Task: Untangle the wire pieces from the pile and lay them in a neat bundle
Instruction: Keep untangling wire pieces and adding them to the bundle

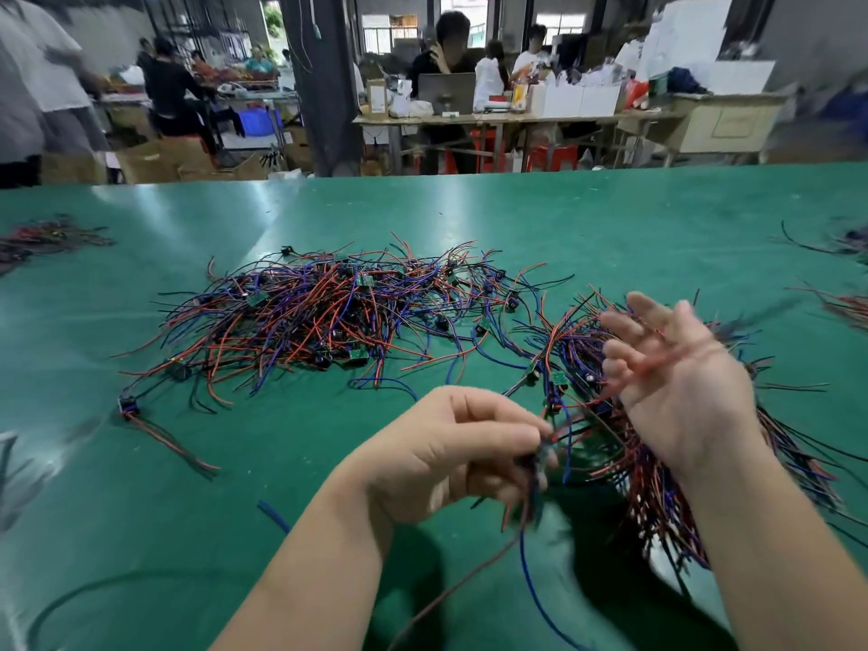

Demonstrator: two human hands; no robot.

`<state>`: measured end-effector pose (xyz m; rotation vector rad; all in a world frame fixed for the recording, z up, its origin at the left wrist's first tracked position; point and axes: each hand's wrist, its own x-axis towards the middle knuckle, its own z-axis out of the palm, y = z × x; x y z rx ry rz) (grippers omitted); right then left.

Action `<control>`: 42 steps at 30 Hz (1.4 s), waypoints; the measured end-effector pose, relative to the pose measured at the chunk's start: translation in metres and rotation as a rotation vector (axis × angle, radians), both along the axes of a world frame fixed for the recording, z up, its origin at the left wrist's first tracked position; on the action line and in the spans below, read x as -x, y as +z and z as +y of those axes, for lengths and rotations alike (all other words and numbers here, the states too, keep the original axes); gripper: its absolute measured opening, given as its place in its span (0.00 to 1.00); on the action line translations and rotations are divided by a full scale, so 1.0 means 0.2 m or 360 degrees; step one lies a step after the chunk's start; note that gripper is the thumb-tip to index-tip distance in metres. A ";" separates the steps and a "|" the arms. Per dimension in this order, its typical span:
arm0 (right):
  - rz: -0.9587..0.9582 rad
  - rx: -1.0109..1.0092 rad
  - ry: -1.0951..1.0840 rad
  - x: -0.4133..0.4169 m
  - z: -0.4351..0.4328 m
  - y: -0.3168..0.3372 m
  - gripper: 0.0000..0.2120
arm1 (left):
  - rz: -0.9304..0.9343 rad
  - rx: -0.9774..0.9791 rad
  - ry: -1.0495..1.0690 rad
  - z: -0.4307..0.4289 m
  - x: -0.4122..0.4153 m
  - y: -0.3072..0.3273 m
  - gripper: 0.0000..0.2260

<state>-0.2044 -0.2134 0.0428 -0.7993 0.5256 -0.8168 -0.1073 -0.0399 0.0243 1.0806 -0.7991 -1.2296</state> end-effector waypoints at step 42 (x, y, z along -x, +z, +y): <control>0.0917 0.1627 -0.0568 0.06 -0.02 -0.05 0.13 | -0.2272 -0.1466 0.1182 0.00 -0.34 -0.31 0.22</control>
